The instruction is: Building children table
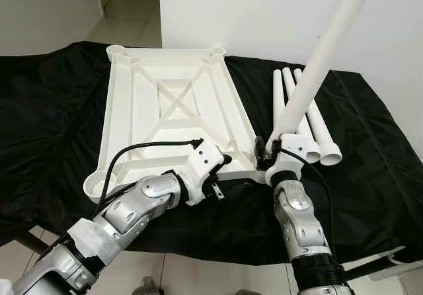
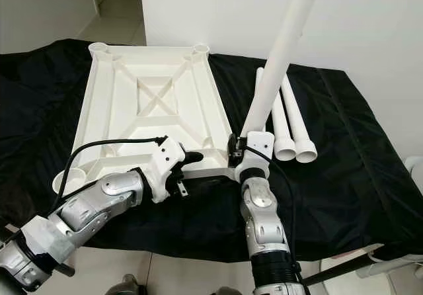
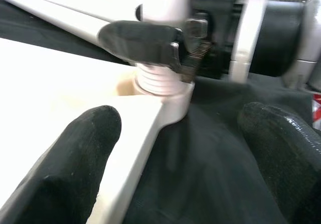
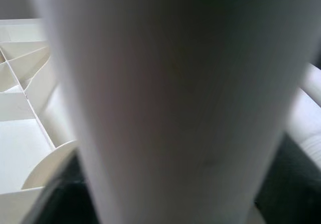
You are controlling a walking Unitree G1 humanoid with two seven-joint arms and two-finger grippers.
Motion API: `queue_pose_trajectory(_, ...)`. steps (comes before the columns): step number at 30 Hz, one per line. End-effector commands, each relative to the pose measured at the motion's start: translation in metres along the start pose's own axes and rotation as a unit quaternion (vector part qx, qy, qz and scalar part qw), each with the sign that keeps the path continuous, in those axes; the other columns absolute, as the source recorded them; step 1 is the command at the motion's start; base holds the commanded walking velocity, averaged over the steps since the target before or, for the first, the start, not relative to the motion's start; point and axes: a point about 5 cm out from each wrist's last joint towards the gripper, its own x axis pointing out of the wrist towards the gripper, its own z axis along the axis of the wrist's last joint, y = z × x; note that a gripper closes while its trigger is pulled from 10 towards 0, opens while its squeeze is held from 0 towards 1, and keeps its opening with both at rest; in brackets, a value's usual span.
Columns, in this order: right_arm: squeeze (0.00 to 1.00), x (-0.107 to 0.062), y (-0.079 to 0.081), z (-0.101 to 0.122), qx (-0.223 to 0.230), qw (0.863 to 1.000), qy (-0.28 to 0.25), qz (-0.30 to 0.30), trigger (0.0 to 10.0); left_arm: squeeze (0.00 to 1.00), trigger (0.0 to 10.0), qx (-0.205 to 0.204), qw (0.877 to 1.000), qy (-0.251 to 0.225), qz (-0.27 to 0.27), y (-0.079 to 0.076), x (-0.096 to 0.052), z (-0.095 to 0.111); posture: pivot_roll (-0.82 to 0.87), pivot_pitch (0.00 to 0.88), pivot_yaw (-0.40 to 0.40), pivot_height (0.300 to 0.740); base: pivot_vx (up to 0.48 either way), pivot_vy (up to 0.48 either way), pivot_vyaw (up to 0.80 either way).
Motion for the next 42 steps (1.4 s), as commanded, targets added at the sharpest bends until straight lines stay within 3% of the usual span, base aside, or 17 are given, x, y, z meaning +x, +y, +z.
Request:
queue_pose_trajectory(1, 1.0, -0.002, -0.012, 0.001, -0.005, 1.0, 0.004, 0.02, 10.0, 0.0, 10.0, 0.004, 0.999, 0.001, -0.049, -0.005, -0.002, -0.002, 0.02, 0.0, -0.062, 0.74, 0.0, 0.0, 0.0)
queue_pose_trajectory(7, 1.0, -0.004, -0.022, 0.0, -0.015, 0.999, 0.01, 0.05, 10.0, 0.0, 10.0, 0.014, 0.999, -0.001, -0.041, -0.004, -0.002, -0.002, 0.02, 0.0, -0.062, 0.74, 0.0, 0.0, 0.0)
queue_pose_trajectory(8, 0.0, -0.004, -0.024, 0.001, -0.022, 0.997, 0.009, 0.08, 10.0, 0.0, 10.0, 0.016, 0.999, 0.0, -0.04, -0.004, -0.002, -0.002, 0.02, 0.0, -0.059, 0.74, 0.0, 0.0, 0.0)
queue_pose_trajectory(9, 0.0, -0.004, -0.027, 0.001, -0.042, 0.99, 0.009, 0.134, 10.0, 0.0, 10.0, 0.02, 0.999, 0.001, -0.038, -0.003, -0.002, -0.002, 0.02, 0.0, -0.056, 0.74, 0.0, 0.0, 0.0)
queue_pose_trajectory(11, 0.0, -0.004, -0.027, 0.001, -0.042, 0.99, 0.009, 0.134, 10.0, 0.0, 10.0, 0.02, 0.999, 0.001, -0.038, -0.003, -0.002, -0.002, 0.02, 0.0, -0.056, 0.74, 0.0, 0.0, 0.0)
queue_pose_trajectory(15, 0.0, -0.002, -0.028, 0.001, -0.054, 0.973, 0.017, 0.225, 10.0, 0.0, 10.0, 0.023, 0.999, 0.003, -0.038, -0.001, -0.001, -0.002, 0.01, 0.0, -0.044, 0.74, 0.0, 0.0, 0.0)
queue_pose_trajectory(18, 0.0, -0.001, -0.028, 0.001, -0.058, 0.968, 0.018, 0.244, 10.0, 0.0, 10.0, 0.024, 0.999, 0.003, -0.038, -0.001, -0.001, -0.002, 0.01, 0.0, -0.043, 0.74, 0.0, 0.0, 0.0)
queue_pose_trajectory(22, 0.0, 0.008, -0.026, 0.002, -0.072, 0.949, 0.03, 0.305, 10.0, 0.0, 10.0, 0.026, 0.999, 0.0, -0.038, -0.001, 0.001, 0.0, 0.02, 0.0, -0.043, 0.74, 0.0, 0.0, 0.0)
queue_pose_trajectory(26, 0.0, 0.014, -0.027, 0.002, -0.082, 0.945, 0.03, 0.315, 9.6, 0.0, 10.0, 0.026, 0.999, 0.0, -0.037, 0.0, 0.001, 0.0, 0.02, 0.0, -0.044, 0.74, 0.0, 0.0, 0.0)
queue_pose_trajectory(27, 0.0, 0.014, -0.028, 0.001, -0.082, 0.944, 0.034, 0.318, 0.0, 0.0, 10.0, 0.027, 0.999, -0.001, -0.037, 0.0, 0.001, 0.0, 0.03, 0.0, -0.047, 0.74, 0.0, 0.0, 0.0)
queue_pose_trajectory(40, 0.0, 0.009, -0.035, -0.009, -0.066, 0.944, 0.051, 0.32, 0.0, 0.0, 10.0, 0.024, 0.999, -0.003, -0.037, -0.002, 0.001, 0.0, 0.02, 0.0, -0.044, 0.74, 0.0, 0.0, 0.0)
queue_pose_trajectory(41, 0.0, 0.01, -0.036, -0.009, -0.066, 0.946, 0.05, 0.313, 3.1, 0.0, 10.0, 0.024, 0.999, -0.004, -0.039, -0.002, 0.002, 0.001, 0.02, 0.0, -0.044, 0.74, 0.0, 0.0, 0.0)
queue_pose_trajectory(42, 0.0, 0.01, -0.036, -0.009, -0.061, 0.949, 0.052, 0.304, 10.0, 0.0, 10.0, 0.024, 0.999, -0.004, -0.04, -0.002, 0.002, 0.001, 0.02, 0.0, -0.042, 0.74, 0.0, 0.0, 0.0)
